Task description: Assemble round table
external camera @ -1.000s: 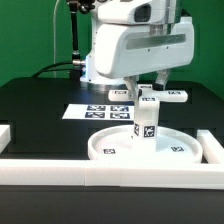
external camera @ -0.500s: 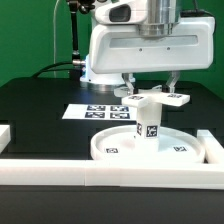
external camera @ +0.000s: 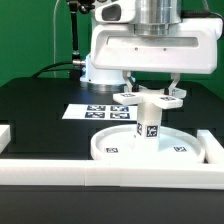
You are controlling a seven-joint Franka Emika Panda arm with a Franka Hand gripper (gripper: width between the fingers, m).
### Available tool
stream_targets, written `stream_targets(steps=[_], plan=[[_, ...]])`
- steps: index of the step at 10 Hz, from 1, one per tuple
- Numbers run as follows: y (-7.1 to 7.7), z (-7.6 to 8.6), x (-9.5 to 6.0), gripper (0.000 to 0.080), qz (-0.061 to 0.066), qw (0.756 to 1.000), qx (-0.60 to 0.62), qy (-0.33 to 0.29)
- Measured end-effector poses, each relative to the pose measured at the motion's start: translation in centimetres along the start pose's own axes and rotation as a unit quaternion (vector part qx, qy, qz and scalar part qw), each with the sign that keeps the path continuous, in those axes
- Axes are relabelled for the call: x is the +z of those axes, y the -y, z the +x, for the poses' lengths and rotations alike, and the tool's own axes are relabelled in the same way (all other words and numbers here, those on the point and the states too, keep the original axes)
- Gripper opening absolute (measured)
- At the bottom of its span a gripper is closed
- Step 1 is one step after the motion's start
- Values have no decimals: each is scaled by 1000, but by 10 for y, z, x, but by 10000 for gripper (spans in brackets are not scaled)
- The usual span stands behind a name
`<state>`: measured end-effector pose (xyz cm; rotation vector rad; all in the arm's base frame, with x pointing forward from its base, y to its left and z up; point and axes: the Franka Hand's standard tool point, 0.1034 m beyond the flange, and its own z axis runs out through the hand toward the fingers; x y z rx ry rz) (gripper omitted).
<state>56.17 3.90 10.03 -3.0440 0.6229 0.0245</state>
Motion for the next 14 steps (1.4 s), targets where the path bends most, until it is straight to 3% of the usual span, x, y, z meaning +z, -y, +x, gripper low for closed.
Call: stream_targets(steps=[3,5,9,14], plan=[[0,0,0,443,4,994,107,2],[0,3,0,443,22,976,217,-3],[0,3,0,443,36,908,418,0],[-1,4,0,443,61,774,630,18]])
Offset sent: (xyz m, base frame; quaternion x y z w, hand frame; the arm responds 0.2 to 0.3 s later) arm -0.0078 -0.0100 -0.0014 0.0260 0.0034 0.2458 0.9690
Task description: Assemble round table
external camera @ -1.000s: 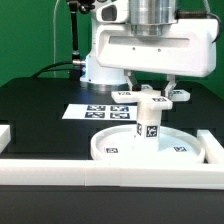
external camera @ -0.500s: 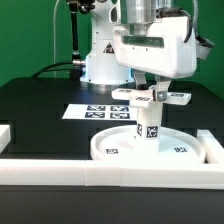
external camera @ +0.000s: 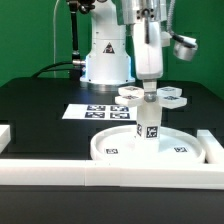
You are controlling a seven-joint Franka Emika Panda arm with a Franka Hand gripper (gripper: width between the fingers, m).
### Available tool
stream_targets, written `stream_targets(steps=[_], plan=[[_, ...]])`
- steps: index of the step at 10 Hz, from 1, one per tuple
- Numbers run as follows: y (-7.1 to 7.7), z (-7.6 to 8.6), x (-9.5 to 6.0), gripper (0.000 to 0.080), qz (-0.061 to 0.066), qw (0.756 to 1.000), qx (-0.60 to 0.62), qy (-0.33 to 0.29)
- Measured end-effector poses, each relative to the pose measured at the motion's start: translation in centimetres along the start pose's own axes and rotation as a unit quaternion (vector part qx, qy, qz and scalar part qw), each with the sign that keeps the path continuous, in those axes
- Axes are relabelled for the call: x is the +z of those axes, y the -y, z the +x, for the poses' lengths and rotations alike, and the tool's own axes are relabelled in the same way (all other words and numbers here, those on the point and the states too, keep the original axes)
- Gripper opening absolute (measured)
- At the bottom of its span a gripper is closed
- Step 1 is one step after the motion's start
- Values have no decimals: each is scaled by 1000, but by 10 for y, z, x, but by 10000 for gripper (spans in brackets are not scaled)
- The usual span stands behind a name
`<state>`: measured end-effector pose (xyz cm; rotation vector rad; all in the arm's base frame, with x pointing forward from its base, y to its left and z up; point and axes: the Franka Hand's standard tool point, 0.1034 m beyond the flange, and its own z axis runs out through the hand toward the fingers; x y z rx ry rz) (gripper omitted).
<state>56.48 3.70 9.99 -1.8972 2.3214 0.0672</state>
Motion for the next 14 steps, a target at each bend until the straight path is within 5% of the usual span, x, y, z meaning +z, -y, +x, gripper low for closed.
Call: stream_targets(steps=[4,5,6,10,14], plan=[[0,1,0,443,5,996,92,10],[0,1,0,443,2,997,79,10],[0,0,-4,582,-18,999,48,14],[12,-13,-33,645,-17,999,7,33],[10,-12,-28,649,-16,994,-99,30]])
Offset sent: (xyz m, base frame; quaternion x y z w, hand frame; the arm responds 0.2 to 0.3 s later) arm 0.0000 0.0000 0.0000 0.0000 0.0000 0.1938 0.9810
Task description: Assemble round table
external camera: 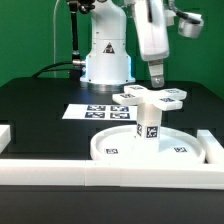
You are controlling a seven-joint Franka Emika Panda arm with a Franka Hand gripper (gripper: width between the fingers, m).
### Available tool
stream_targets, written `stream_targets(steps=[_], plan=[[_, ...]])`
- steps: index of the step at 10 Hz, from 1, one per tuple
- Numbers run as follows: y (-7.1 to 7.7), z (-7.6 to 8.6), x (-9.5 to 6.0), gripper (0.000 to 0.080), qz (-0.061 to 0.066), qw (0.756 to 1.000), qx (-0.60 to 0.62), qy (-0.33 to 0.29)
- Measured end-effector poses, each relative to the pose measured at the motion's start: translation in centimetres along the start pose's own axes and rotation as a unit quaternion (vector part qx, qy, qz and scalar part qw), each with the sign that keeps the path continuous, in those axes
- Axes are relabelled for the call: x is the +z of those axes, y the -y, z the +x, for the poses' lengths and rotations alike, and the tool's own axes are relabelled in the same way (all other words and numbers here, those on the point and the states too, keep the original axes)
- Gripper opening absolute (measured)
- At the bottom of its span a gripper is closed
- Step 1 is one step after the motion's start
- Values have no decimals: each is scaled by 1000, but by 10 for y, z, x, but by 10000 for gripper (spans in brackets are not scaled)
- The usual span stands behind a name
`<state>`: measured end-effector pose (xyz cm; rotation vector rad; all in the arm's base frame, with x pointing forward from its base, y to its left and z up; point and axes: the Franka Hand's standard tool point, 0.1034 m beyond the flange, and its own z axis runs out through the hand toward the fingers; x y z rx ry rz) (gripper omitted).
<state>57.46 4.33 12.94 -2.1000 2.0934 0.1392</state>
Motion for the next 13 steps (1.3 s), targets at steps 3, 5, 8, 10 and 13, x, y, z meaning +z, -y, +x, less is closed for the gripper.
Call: stream_targets(steps=[3,5,8,10,13], plan=[[-7,-5,2,649,-41,973,-225,13],[-6,-6,2,649,-44,951,-306,12],[-6,-5,2,649,-43,916,-398,16],[-6,-5,2,649,-42,892,-450,18],[-4,-7,-1,649,-71,764,-641,-2]])
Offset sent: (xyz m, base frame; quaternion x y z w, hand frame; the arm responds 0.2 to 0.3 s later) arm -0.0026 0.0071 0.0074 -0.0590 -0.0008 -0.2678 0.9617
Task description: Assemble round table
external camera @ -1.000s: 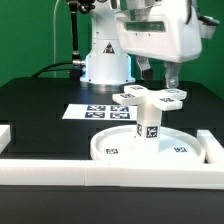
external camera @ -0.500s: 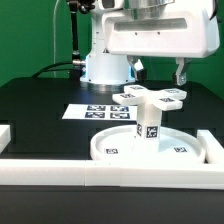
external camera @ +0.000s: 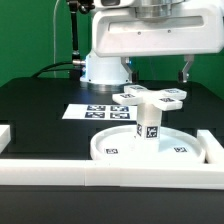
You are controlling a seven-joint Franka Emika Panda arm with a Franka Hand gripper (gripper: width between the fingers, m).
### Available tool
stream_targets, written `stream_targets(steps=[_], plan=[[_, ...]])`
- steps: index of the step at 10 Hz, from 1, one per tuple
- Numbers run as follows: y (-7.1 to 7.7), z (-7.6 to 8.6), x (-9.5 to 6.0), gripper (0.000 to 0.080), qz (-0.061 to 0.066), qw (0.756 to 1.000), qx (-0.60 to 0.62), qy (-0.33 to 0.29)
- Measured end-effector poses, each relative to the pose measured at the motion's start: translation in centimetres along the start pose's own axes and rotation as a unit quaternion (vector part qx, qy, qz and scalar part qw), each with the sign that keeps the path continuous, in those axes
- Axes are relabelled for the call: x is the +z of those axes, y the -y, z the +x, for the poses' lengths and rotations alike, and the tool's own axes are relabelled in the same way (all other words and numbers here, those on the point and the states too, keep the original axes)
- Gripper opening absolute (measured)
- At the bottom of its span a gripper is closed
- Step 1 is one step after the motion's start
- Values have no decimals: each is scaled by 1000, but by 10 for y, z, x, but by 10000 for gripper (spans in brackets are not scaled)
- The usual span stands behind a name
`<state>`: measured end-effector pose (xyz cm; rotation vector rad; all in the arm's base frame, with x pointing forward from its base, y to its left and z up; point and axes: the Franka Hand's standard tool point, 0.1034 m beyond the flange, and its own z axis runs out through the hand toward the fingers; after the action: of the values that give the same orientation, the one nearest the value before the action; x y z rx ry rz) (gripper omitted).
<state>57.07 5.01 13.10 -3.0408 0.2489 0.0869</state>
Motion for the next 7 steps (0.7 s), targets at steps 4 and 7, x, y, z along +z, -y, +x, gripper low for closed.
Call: stream_targets(steps=[4,7], plan=[[-2,1,0,649,-2,991,-136,-1],[-8,6,2,649,-16,938,-344,-27]])
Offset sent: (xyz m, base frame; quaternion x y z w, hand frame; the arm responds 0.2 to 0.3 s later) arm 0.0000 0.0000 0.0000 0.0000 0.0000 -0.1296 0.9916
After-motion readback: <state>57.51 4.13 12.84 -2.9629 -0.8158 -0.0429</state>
